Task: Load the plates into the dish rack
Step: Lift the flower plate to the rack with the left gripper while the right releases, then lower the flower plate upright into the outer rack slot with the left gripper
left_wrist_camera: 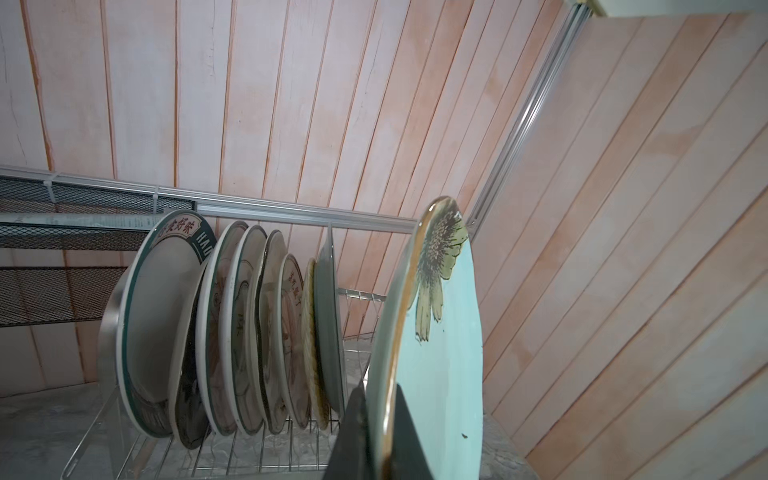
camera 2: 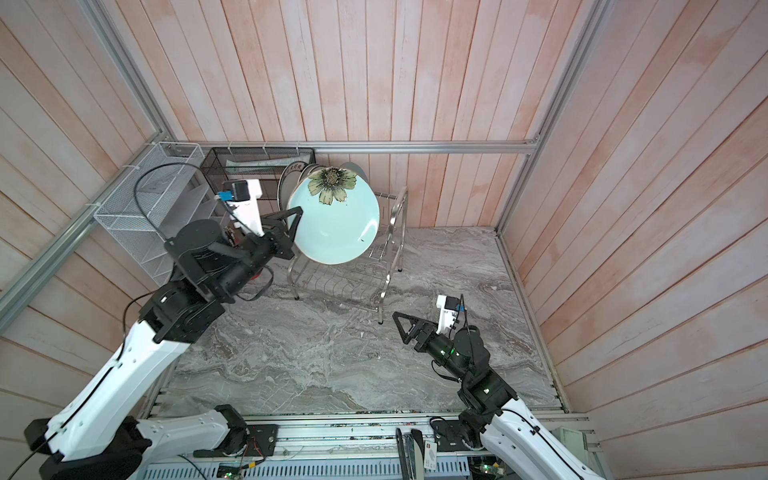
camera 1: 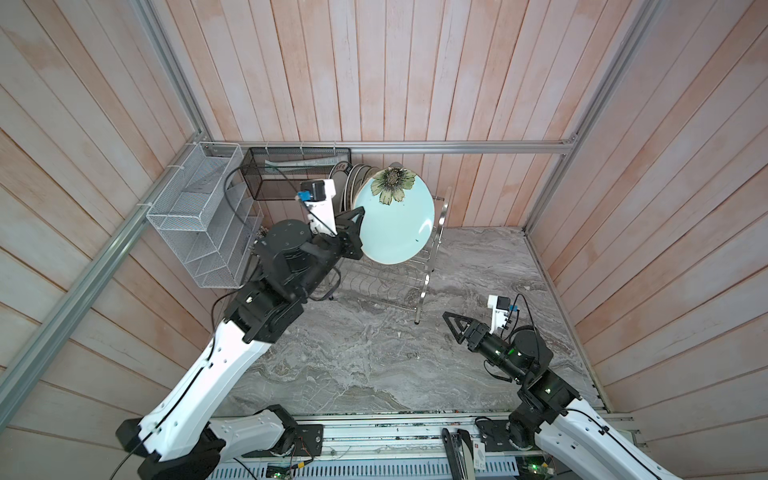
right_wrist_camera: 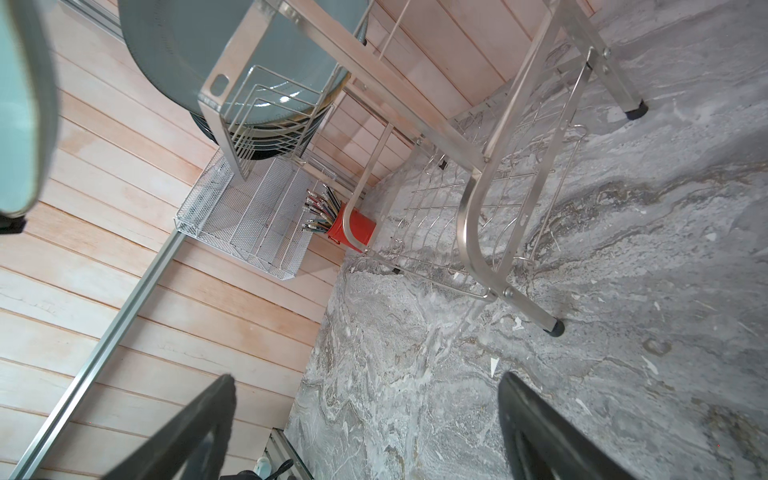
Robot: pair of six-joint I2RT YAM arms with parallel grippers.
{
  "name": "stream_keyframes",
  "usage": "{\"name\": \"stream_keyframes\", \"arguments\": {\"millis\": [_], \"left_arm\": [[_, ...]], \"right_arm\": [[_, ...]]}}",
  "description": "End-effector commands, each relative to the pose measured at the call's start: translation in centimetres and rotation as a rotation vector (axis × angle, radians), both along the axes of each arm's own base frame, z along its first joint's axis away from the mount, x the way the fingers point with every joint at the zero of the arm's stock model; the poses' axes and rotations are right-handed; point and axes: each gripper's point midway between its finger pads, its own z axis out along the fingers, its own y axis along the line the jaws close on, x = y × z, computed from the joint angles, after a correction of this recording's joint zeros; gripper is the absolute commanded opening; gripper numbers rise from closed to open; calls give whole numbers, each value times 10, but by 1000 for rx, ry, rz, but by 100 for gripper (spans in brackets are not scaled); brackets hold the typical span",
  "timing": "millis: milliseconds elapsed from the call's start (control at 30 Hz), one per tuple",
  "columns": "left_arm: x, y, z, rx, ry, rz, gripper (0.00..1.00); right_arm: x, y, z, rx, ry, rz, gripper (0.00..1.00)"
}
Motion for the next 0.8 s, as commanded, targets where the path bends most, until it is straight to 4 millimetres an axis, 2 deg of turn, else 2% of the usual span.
{"name": "stream_keyframes", "arguments": {"millis": [0, 367, 600, 767], "left_arm": [[-11, 10, 83, -63, -252, 104, 0], [46, -35, 79, 135, -295, 292, 0], [61, -46, 88, 148, -326, 356, 0], [79, -58, 72, 245, -317, 419, 0]], "right_arm": [[0, -4, 0, -21, -36, -19, 98], [0, -2, 1, -28, -41, -7, 98], [-1, -1, -1, -35, -39, 1, 98], [-3, -3, 0, -39, -46, 0, 98]]}}
